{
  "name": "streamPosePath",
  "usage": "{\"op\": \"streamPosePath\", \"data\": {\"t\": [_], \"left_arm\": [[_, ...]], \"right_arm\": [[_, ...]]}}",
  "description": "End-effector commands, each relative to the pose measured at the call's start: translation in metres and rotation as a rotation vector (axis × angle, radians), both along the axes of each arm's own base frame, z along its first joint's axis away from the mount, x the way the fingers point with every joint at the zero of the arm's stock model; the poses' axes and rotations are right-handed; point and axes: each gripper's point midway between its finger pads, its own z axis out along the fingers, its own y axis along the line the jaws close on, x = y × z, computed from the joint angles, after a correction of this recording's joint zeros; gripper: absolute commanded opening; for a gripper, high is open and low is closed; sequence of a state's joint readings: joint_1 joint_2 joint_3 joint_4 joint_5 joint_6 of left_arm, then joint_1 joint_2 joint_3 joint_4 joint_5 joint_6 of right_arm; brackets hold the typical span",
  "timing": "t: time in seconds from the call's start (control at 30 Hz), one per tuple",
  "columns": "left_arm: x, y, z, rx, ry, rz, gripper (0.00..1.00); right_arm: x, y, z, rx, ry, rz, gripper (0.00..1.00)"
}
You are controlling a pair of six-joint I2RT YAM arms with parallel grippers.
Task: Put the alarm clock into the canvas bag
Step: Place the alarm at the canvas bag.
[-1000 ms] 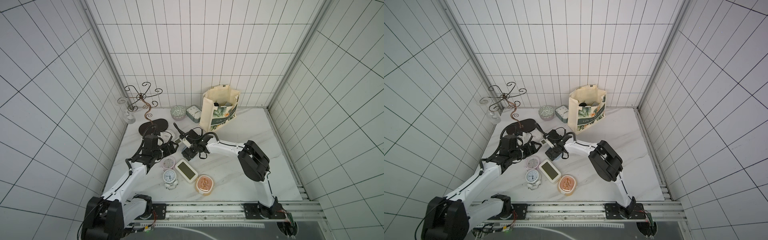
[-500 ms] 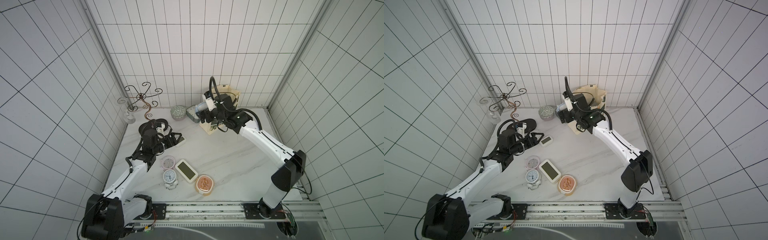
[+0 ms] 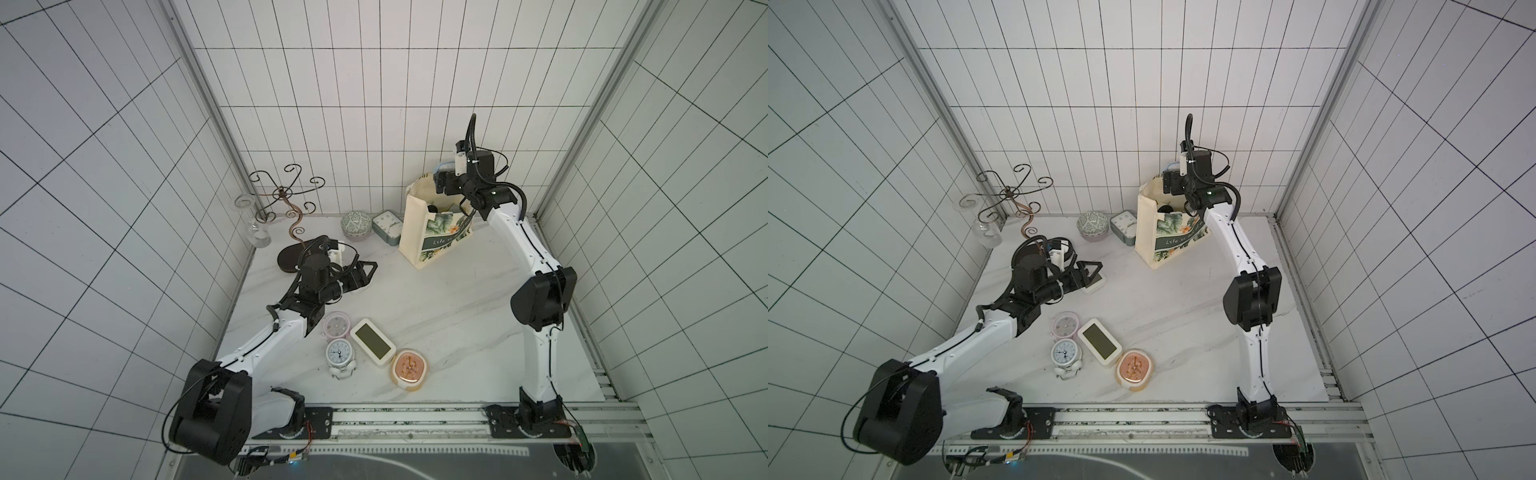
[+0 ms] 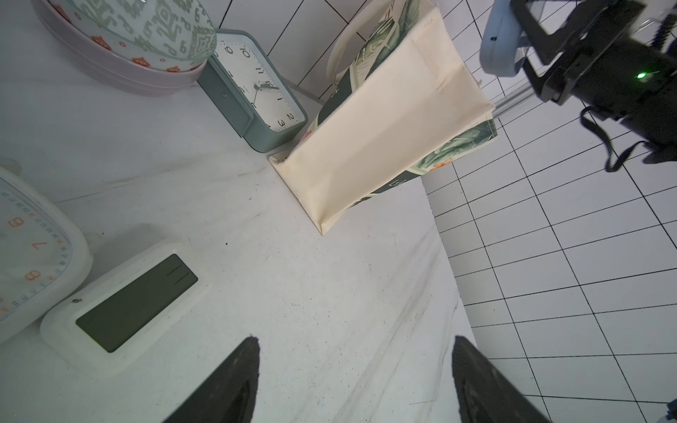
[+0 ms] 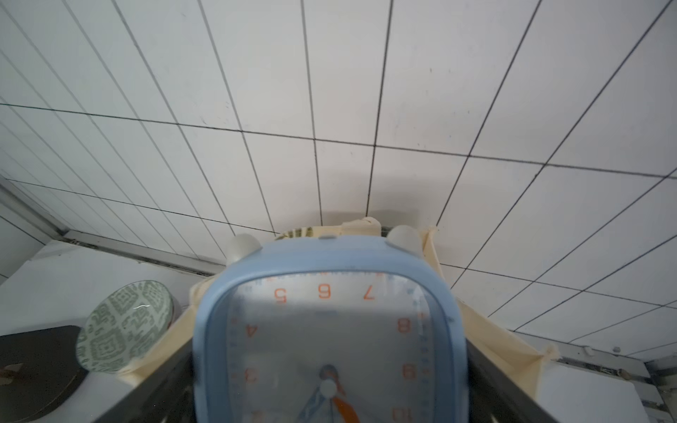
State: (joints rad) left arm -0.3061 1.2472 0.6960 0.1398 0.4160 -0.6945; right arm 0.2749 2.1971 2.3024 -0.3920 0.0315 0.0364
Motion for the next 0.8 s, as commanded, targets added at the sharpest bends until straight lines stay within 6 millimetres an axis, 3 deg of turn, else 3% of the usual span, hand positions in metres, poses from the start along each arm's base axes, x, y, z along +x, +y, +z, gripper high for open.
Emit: {"op": "streamPosePath", "data": {"t": [0.0, 0.17, 0.43, 0.63, 0.77], "left_arm": [[0.008, 0.005, -0.001, 0.035, -0.030, 0.033, 0.80], [0.013, 0.017, -0.019, 0.121, 0.005, 0.085, 0.80], [0.014, 0.027, -0.036, 0.174, 0.042, 0.130, 0.80], [0.015, 0.038, -0.052, 0.205, 0.108, 0.160, 0.80], [0.015, 0.050, -0.059, 0.194, 0.138, 0.187, 0.80]], "right_arm": [[0.011, 0.005, 0.011, 0.023, -0.045, 0.060, 0.70], [0.013, 0.014, -0.046, -0.014, 0.066, 0.123, 0.70], [-0.007, 0.026, -0.119, -0.099, 0.246, 0.213, 0.74], [-0.013, 0.032, -0.133, -0.146, 0.300, 0.244, 0.83], [-0.016, 0.034, -0.127, -0.157, 0.298, 0.260, 0.91]]}}
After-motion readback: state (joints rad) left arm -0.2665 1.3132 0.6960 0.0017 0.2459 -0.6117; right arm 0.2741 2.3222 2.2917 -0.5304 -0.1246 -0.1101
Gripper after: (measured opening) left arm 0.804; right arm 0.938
